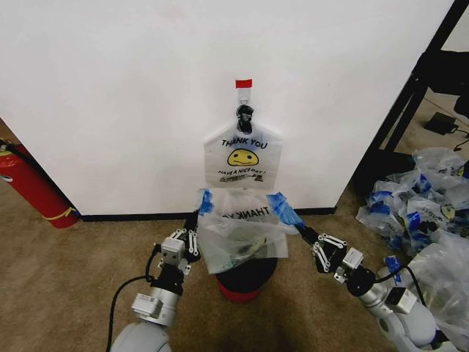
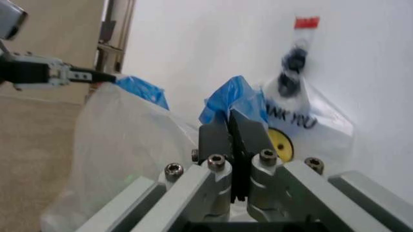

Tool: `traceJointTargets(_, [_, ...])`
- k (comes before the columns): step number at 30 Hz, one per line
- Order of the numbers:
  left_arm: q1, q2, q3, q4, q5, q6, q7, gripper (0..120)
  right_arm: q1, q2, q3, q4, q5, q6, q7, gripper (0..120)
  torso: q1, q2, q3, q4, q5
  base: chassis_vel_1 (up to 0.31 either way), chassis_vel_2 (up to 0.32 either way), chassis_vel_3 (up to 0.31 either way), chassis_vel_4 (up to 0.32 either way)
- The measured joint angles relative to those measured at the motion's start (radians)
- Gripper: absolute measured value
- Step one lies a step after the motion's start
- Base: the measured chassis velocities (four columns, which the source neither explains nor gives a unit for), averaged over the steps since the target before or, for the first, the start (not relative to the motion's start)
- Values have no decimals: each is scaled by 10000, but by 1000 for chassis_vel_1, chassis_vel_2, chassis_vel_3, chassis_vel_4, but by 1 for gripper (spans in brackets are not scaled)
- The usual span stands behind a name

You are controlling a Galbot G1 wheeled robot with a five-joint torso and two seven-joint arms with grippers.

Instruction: Pick up the garbage bag from the wall and place it over the trash bin.

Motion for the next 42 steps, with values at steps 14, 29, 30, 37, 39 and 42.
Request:
traceJointTargets(14, [528, 821, 153, 1142, 1524, -923, 223, 0, -70, -147, -1356, -1198, -184, 292, 87, 0, 0, 0, 0, 2, 0, 0, 0, 0, 0])
traceJointTargets(29, [1131, 1608, 288, 1650, 2585, -1118, 158, 0, -168, -719, -2324, -1916, 482, -129, -438, 0, 0, 0, 0, 0, 0, 0, 0, 0, 0])
traceJointTargets(30, [1286, 1776, 219, 1592, 2671, -1040, 59, 0, -277, -860, -2315, -1807, 637, -153, -443, 0, 0, 0, 0, -1, 0, 0, 0, 0, 0])
traceJointTargets(37, [1895, 2173, 138, 1627, 3271, -774, -216, 0, -1233, -1626, -1918, -1617, 915, -159, -778, 0, 0, 0, 0, 0, 1, 0, 0, 0, 0])
traceJointTargets(39, [1916, 2152, 160, 1668, 3330, -778, -230, 0, -1309, -1639, -1897, -1638, 909, -135, -800, 0, 0, 0, 0, -1, 0, 0, 0, 0, 0])
traceJointTargets(42, [2014, 2040, 271, 1841, 3616, -790, -318, 0, -1683, -1575, -1835, -1723, 870, 12, -839, 0, 0, 0, -1, 0, -1, 0, 0, 0, 0])
